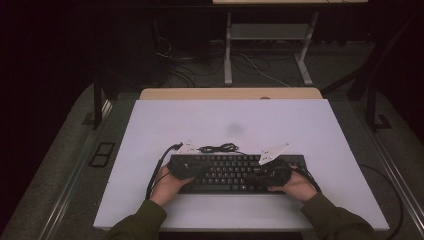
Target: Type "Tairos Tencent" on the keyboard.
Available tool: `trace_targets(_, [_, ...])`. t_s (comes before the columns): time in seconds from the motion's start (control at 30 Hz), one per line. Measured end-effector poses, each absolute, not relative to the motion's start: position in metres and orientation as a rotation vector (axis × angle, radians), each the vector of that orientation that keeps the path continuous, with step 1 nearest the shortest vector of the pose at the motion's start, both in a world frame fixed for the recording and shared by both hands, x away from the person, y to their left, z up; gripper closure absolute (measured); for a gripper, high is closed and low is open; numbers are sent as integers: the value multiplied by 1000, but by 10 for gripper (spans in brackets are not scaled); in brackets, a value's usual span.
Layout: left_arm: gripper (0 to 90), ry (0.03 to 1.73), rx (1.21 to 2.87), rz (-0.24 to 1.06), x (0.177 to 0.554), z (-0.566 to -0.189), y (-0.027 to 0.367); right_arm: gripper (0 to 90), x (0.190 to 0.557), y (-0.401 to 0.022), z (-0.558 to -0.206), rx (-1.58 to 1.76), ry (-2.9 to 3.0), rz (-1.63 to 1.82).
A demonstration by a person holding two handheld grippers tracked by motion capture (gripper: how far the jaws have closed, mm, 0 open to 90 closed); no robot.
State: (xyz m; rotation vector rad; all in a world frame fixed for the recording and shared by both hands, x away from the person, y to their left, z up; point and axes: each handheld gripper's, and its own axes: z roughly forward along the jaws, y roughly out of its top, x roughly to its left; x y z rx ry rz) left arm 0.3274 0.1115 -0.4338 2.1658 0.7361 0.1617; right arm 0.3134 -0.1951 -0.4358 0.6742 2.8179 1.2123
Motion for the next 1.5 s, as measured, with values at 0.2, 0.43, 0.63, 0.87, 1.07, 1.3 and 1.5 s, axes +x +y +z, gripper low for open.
trace_targets(0.2, [883,737,2166,156,328,-434,112,895,313,-195,-436,675,2818,1212])
trace_targets(0.43, [884,731,2184,158,328,-436,111,895,313,-195,-436,674,2818,1211])
trace_targets(0.63, [884,731,2181,156,328,-436,111,895,313,-195,-436,675,2818,1211])
trace_targets(0.87, [883,724,2163,166,326,-431,113,895,314,-195,-436,676,2818,1211])
trace_targets(1.07, [756,734,2136,178,324,-429,113,896,314,-195,-436,677,2818,1211])
trace_targets(1.3, [401,740,2109,183,323,-429,112,895,313,-195,-436,677,2818,1211])
trace_targets(1.5, [278,734,2113,189,323,-430,109,895,313,-195,-435,678,2816,1209])
